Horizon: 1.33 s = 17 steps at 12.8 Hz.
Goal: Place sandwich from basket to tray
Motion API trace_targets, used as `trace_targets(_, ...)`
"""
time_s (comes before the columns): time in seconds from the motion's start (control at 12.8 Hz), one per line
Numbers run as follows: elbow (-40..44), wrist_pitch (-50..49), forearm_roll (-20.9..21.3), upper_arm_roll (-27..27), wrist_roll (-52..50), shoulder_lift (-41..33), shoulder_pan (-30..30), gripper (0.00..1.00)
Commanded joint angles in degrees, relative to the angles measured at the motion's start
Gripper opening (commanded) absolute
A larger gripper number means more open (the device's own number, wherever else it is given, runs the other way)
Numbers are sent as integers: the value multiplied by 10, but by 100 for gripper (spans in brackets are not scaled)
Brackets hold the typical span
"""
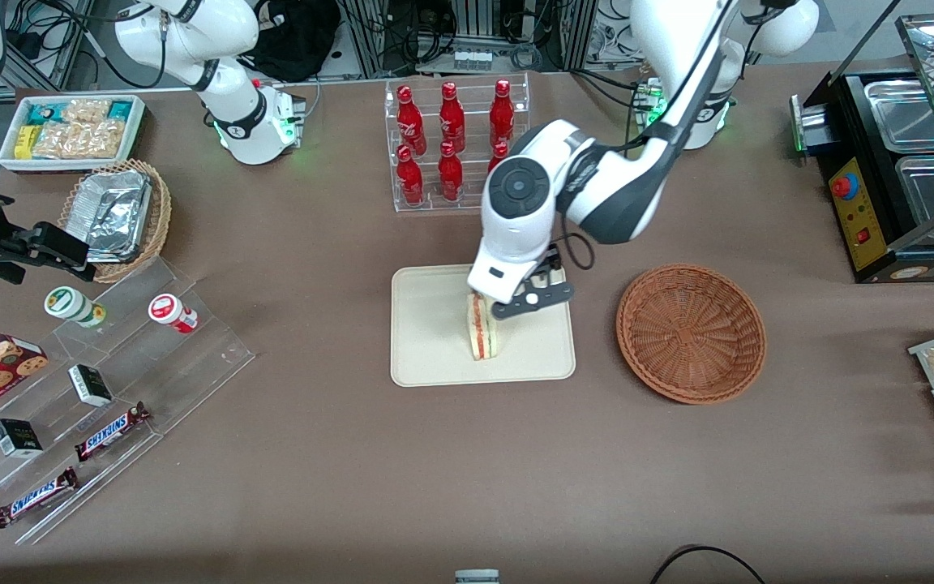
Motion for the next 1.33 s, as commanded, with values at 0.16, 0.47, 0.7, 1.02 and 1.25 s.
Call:
trace_targets(0.16,-22,-51,5,4,60,-43,60,100)
trace_targets(0.47,-36,-111,3,4,180,-89,138,100)
trace_targets(0.7,-67,-117,2,4,240,-121,179,100)
trace_targets(1.02,-108,-144,-2,-1,321,-182,241,100)
trace_targets(1.25,-109,-178,0,-68,343,-211,317,100)
